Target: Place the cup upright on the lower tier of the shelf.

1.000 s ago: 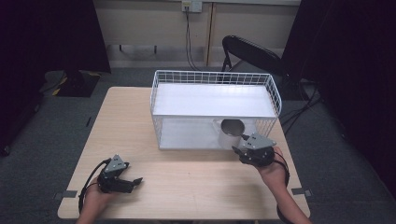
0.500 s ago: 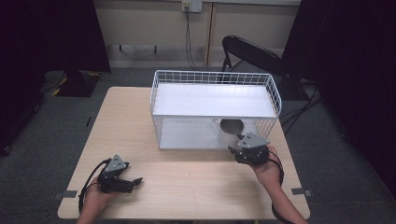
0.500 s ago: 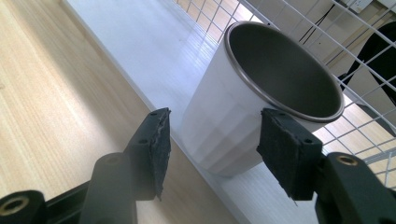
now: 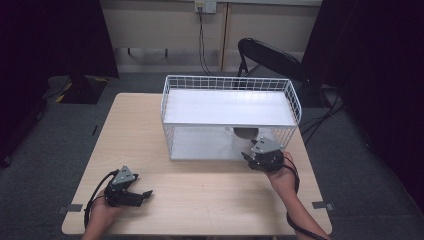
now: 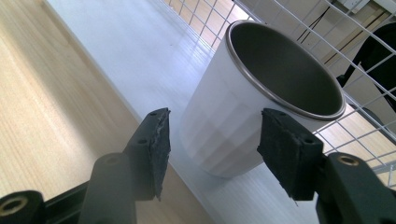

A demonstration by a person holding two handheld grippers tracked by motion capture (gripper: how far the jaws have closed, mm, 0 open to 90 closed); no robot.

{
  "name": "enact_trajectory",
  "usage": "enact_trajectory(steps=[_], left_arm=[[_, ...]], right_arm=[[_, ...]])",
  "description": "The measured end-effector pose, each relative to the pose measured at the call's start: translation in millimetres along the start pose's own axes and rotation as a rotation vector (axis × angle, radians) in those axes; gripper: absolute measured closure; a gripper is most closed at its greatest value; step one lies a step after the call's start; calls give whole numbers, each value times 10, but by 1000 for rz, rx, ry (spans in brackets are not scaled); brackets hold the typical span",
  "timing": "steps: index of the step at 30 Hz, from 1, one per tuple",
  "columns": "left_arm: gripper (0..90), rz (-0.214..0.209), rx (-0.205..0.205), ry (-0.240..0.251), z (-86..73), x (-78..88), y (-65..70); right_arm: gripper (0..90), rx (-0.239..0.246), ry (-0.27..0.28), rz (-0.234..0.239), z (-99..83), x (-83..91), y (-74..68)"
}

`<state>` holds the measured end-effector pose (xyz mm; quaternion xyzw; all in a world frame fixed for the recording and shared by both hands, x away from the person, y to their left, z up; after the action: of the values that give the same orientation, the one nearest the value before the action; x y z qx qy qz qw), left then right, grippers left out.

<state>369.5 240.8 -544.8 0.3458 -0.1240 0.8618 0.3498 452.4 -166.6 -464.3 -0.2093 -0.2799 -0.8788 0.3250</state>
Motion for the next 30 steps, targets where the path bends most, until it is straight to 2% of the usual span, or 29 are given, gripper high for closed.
enact_trajectory(steps=[7,10,12,17,22,24,30], left_arm=[[151,1,0,0,0,0,0],[151,0,0,1,0,0,-1],[151,0,0,0,0,0,0],[151,1,0,0,0,0,0],[150,0,0,0,0,-1,-1],[151,0,-1,1,1,0,-2],[151,0,-1,0,0,0,-2]], right_arm=[[390,-11,1,10,5,-47,-7],[319,-18,-3,29,-14,-32,-40],[306,-18,-2,32,-16,-27,-46],[219,-51,9,79,-9,-1,-81],[193,-63,11,103,-25,7,-104],[177,-87,19,125,-48,11,-120],[161,-114,23,147,-87,25,-138]])
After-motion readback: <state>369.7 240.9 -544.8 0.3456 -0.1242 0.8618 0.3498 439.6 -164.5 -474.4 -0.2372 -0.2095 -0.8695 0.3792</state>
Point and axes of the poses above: each handheld gripper's, and its own axes: x roughly backward along the jaws, z roughly out of its top, y roughly to its right, the point moved 6 cm from there along -x, roughly forward along the jaws, and after that the axes turned 1 degree about x, right-handed, at the moved point
